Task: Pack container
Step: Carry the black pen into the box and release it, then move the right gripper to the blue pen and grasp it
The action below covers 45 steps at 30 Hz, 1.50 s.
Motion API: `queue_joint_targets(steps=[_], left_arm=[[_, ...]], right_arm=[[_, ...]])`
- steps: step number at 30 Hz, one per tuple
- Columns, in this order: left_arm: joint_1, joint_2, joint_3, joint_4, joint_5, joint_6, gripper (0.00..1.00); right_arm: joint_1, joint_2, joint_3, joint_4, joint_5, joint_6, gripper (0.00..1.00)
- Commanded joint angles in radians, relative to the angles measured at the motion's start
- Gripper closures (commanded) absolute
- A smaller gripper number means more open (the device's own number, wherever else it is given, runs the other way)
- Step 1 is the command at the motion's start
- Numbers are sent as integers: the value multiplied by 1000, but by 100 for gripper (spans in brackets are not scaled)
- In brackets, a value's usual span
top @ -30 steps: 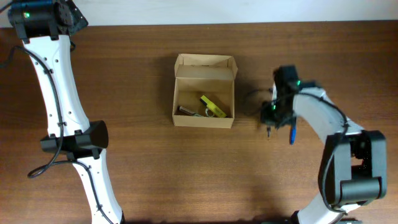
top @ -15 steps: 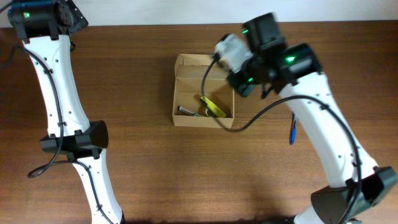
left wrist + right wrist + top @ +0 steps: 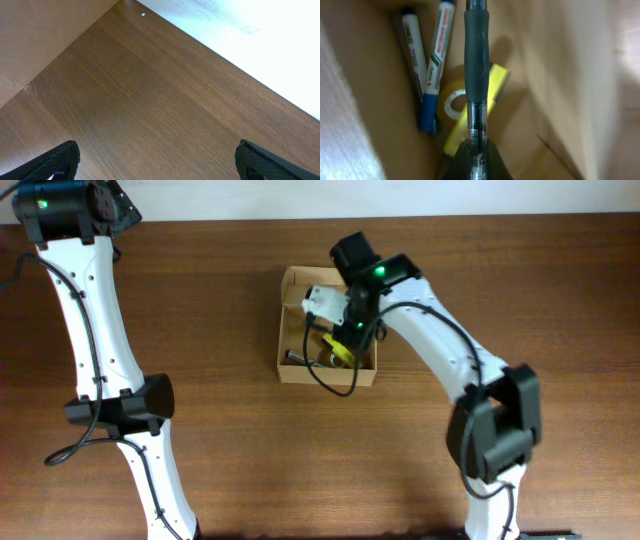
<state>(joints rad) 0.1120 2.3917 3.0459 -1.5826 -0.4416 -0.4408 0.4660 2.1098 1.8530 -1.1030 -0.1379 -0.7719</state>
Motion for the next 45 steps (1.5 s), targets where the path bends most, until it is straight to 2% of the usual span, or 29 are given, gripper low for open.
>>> queue_joint_targets(steps=[1,5,7,8,17,24,28,32,34,38,42,45], left_arm=[[7,-34,-5,-2,0,9,0],[7,-34,-5,-1,0,9,0],[7,-34,-5,-2,0,9,0],[7,-34,-5,-2,0,9,0],[7,-34,-5,-1,0,9,0],[7,-34,-5,-2,0,9,0],[7,-34,-5,-2,0,9,0],[7,-34,-5,-2,0,9,0],[7,-34,-5,-2,0,9,0],[7,-34,-5,-2,0,9,0],[7,-34,-5,-2,0,9,0],[7,-34,-5,-2,0,9,0]], right_arm=[[35,56,0,7,-32,-21,96],[52,107,0,10,-28,-21,95],[53,111,0,6,-20,-19,56],[53,110,1,6,-10,-8,42],[53,38,158,-110,161,122,39],[16,-224,182,-116,327,222,34],[-96,-394,168,-105,330,259,35],[-299,-498,143,-80,303,401,35],[-421,-502,142,-128,220,502,36],[-597,-442,94,-265,60,623,49],[-638,-370,-51,-280,55,707,52],[-629,-329,-184,-205,57,720,50]])
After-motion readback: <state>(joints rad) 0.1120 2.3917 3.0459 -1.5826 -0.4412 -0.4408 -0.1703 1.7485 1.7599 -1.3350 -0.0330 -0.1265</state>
